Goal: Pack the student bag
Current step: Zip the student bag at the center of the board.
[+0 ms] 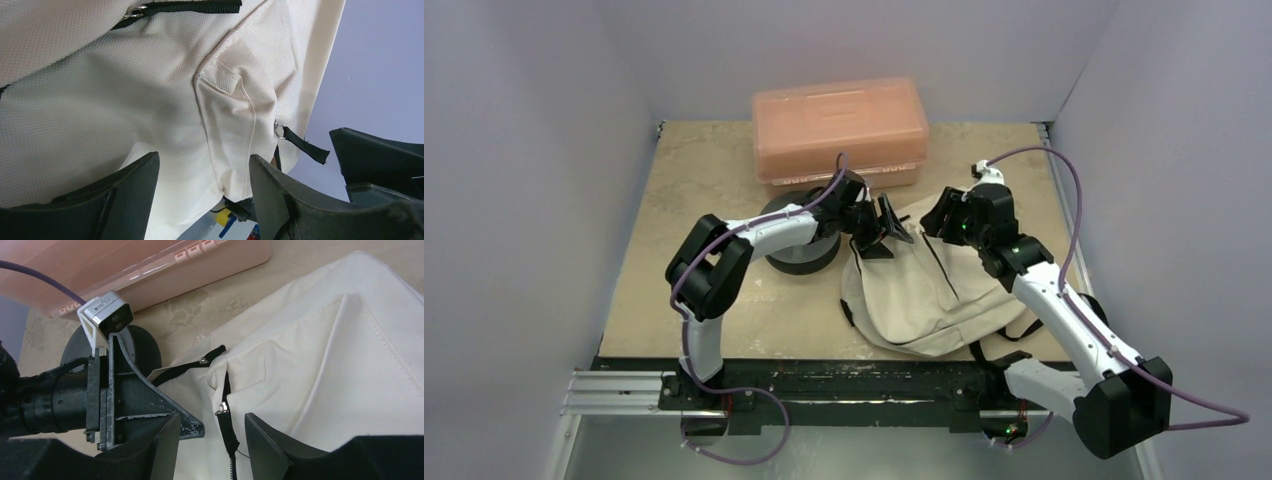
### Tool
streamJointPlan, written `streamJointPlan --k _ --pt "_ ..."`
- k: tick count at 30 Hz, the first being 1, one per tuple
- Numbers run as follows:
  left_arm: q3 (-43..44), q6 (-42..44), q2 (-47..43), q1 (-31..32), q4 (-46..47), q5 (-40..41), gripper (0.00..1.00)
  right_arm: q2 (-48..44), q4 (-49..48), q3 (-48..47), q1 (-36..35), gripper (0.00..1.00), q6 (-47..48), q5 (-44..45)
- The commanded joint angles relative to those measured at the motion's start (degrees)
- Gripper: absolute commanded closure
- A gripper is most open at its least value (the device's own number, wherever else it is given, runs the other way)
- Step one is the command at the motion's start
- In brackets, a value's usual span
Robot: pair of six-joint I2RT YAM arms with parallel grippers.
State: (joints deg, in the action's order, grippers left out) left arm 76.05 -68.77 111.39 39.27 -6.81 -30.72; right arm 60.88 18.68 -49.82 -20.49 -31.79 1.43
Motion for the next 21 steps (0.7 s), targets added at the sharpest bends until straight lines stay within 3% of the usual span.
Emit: streamJointPlan --k 1,9,12,14,15,21 --pt "-0.26 1.46 -3.43 -0.33 3.13 -2.01 0.34 2.09 -4.76 1.12 0.02 0.47 2.58 -1.34" --pt "-0.40 1.05 -3.98 -0.33 5.16 -3.52 0.34 4.59 -6.61 2.55 0.01 0.49 3.43 -1.34" --pt "-0.30 1.19 -3.99 -0.33 5.48 -3.67 0.34 5.41 -7.57 3.00 0.06 0.64 3.87 -1.33" --pt "-0.34 1.56 -4.33 -0.33 5.67 -3.35 0.34 5.67 -8.09 3.23 0.02 0.82 4.12 -1.23" --pt "-0.45 1.62 -4.43 -0.41 5.81 -3.07 0.33 5.58 -8.16 3.34 0.02 0.96 4.17 -1.07" --pt "5.53 0.29 -1.60 -0.50 0.97 -1.60 0.35 3.65 -6.20 2.64 -0.03 1.00 7.27 -0.10"
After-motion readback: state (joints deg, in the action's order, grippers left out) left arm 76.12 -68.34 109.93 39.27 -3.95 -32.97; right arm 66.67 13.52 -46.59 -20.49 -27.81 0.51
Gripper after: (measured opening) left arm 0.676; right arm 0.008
